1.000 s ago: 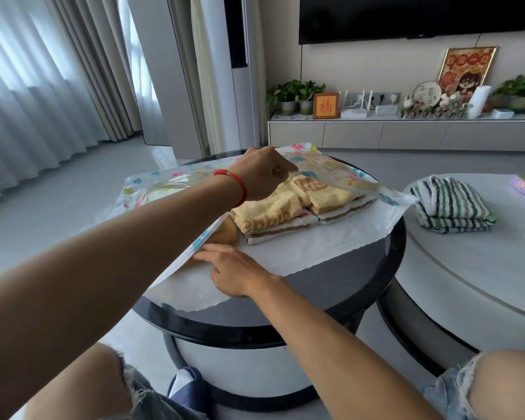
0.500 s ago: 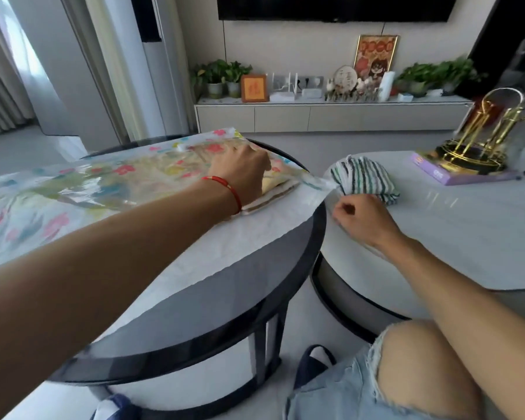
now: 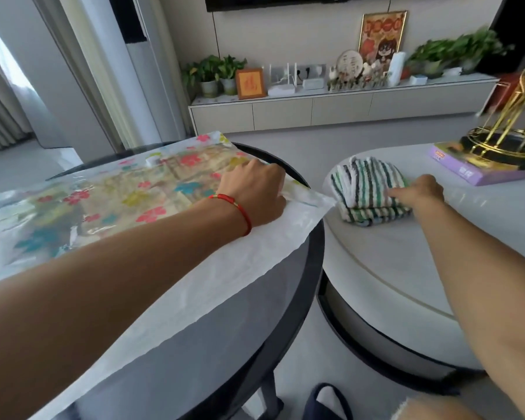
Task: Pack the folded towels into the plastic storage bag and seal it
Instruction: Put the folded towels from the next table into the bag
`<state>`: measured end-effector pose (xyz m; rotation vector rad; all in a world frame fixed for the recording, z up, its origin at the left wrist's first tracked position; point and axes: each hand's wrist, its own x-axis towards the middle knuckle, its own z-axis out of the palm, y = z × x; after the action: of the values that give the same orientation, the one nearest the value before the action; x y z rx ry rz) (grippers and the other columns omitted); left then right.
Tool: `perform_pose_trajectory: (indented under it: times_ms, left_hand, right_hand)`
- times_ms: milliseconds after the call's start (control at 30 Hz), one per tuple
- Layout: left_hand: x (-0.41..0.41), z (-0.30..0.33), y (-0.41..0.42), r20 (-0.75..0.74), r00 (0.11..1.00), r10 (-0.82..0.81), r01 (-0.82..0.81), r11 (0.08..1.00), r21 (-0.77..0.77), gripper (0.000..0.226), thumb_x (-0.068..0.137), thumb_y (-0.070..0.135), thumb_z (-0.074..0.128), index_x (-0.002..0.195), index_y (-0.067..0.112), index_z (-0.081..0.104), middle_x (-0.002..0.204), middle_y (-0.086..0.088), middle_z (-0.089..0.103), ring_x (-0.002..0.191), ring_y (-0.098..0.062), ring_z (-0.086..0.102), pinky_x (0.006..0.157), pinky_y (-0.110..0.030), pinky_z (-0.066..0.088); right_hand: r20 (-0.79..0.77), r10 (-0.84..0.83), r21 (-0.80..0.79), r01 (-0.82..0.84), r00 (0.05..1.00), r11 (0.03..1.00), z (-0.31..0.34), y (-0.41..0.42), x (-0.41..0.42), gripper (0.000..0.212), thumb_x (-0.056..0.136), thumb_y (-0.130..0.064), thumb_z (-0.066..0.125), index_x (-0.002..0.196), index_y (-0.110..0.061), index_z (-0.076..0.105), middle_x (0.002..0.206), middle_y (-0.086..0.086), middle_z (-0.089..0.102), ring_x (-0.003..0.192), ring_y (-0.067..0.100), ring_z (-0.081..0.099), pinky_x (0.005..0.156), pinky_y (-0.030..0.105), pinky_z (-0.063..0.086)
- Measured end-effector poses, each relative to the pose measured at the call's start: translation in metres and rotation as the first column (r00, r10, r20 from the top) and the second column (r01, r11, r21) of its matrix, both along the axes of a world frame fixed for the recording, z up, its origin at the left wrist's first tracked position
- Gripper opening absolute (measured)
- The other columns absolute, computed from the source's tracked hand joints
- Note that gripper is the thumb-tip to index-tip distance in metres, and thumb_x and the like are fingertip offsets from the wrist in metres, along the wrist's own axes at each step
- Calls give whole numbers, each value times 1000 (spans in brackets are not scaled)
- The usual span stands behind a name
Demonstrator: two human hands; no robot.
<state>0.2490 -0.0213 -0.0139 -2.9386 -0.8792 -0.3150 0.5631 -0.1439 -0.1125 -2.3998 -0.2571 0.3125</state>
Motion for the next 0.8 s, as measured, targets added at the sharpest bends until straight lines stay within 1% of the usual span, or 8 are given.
perform_pose_trajectory:
  times_ms: [133,233,333,433,567,633,700,800]
  left_hand:
    - [-7,5,3,11,1000,-12,12,999,-30,29,80,19,60,107,11,65,102,-14,69,96,-38,63,80,-43,54]
    - [-21,12,1,14,1000,-14,15,1000,-2,34,80,20,57,111,7,64,107,-19,68,100,-38,63,80,-43,54]
    - [-43,24,-2,2,1000,19,-19,999,50,40,79,15,56,118,7,63,111,-21,67,102,-40,62,81,-45,55]
    - [-67,41,-3,-31,996,85,-81,990,113,39,78,9,56,116,6,63,111,-21,65,99,-40,62,76,-43,55]
    - [-96,72,3,-2,983,184,-182,971,156,8,84,19,58,85,13,53,92,-18,61,82,-39,57,64,-37,45]
    - [-107,86,9,5,975,221,-217,954,209,15,90,24,55,91,10,60,79,-11,51,74,-34,52,62,-37,43]
    - [-113,97,16,19,972,236,-233,939,254,24,94,28,53,102,9,65,81,-10,51,72,-29,47,60,-37,42]
    - [-115,104,24,47,972,231,-235,929,286,25,96,30,53,104,10,66,82,-8,51,70,-26,46,59,-36,41]
  right_hand:
    - [-429,134,266,-17,893,964,17,3,-5,25,85,-13,72,109,-9,64,102,14,67,82,29,65,63,37,55]
    - [-535,305,458,-32,788,888,36,-16,-25,17,88,-6,55,102,-8,66,83,13,79,67,24,76,51,35,62]
    - [-534,481,643,-34,695,765,55,-46,-58,37,83,0,45,111,-4,67,103,21,79,82,29,80,62,42,64]
    - [-513,591,721,-61,623,690,73,-85,-94,53,72,-3,48,123,-6,64,116,21,76,98,32,77,70,42,64]
    - [-527,677,752,-88,514,653,93,-128,-137,56,75,-9,56,131,-6,60,125,25,71,101,37,76,76,47,63]
    - [-536,731,774,-100,422,625,96,-133,-163,60,74,-9,64,134,-4,62,132,26,68,106,38,74,82,48,61]
    - [-531,790,806,-104,307,583,96,-122,-195,55,76,-11,69,130,-4,69,136,25,65,113,39,71,89,49,59]
    - [-492,853,858,-65,175,509,87,-76,-249,41,88,-14,58,125,-3,72,136,26,65,116,39,70,92,52,58]
